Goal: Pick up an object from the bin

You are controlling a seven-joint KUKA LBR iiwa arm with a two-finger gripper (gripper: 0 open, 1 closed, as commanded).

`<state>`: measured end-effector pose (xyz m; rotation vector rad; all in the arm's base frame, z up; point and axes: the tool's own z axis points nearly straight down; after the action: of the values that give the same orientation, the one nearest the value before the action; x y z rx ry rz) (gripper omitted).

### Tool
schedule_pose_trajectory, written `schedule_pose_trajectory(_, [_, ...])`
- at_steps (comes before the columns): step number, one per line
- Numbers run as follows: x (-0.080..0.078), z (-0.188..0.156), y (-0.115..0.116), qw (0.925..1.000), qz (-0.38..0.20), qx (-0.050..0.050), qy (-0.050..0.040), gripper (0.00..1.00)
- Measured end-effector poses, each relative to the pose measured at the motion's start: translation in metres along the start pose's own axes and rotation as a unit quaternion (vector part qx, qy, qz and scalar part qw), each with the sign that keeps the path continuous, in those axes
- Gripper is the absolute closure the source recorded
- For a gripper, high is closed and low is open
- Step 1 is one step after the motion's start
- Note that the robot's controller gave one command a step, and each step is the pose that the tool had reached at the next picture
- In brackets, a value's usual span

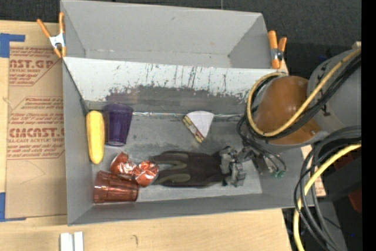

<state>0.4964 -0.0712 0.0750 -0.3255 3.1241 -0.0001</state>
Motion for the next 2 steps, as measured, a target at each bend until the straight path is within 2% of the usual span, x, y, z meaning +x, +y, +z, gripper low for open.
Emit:
schedule_pose_trajectory(1, [0.0, 0.0, 0.0, 1.0, 0.0, 0.0, 0.0, 1.0])
schedule_pose_trajectory(2, [-0.019, -0.097, -0.004, 1.0, 0.003, 0.0, -0.0006, 1.0])
